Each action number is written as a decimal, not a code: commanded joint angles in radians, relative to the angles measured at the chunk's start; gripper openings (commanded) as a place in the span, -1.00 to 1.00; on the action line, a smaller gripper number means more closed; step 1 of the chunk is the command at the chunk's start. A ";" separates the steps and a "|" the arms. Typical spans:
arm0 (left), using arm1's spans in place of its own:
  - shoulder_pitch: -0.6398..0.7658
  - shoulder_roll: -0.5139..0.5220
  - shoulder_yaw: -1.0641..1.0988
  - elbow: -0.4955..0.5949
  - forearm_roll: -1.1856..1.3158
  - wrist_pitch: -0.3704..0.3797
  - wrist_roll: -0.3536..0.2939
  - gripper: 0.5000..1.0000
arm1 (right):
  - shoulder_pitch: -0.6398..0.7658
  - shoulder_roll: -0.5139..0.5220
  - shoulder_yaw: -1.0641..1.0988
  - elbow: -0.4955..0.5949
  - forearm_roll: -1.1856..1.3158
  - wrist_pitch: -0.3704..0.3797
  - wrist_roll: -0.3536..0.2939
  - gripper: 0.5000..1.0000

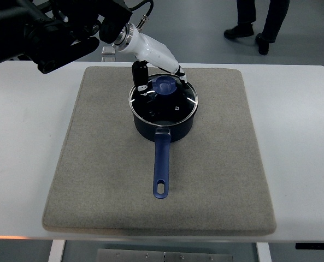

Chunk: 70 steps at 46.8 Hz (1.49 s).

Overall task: Open pot lid and place left with left hand
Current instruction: 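Close the left hand fingers around the blue lid knob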

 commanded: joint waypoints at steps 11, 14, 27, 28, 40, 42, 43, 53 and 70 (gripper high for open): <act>0.004 0.000 -0.001 0.000 0.002 0.000 0.000 0.31 | 0.000 0.000 0.000 0.000 0.000 0.001 0.000 0.66; 0.006 0.000 -0.001 0.002 0.000 0.000 0.000 0.26 | 0.000 0.000 0.000 0.000 0.000 0.000 0.000 0.66; 0.006 0.000 -0.001 0.005 0.002 0.020 0.000 -0.01 | 0.000 0.000 0.000 0.000 0.000 0.000 0.000 0.67; 0.006 0.000 -0.001 0.005 0.003 0.021 0.000 -0.02 | 0.000 0.000 0.000 0.000 0.000 0.001 0.000 0.66; 0.007 -0.006 -0.001 0.011 0.007 0.026 0.000 -0.31 | 0.000 0.000 0.000 0.000 0.000 0.000 0.000 0.67; 0.007 -0.006 -0.001 0.017 0.005 0.028 0.000 -0.32 | 0.000 0.000 0.000 0.000 0.000 0.000 0.000 0.67; 0.009 -0.008 -0.001 0.020 0.002 0.029 0.000 -0.33 | 0.000 0.000 0.000 0.000 0.000 0.000 0.000 0.67; 0.027 -0.034 0.002 0.072 0.010 0.054 0.000 -0.76 | 0.000 0.000 0.000 0.000 0.000 0.001 0.000 0.67; 0.027 -0.041 0.004 0.074 0.013 0.054 0.000 -1.00 | 0.000 0.000 0.000 0.000 0.000 0.000 0.000 0.67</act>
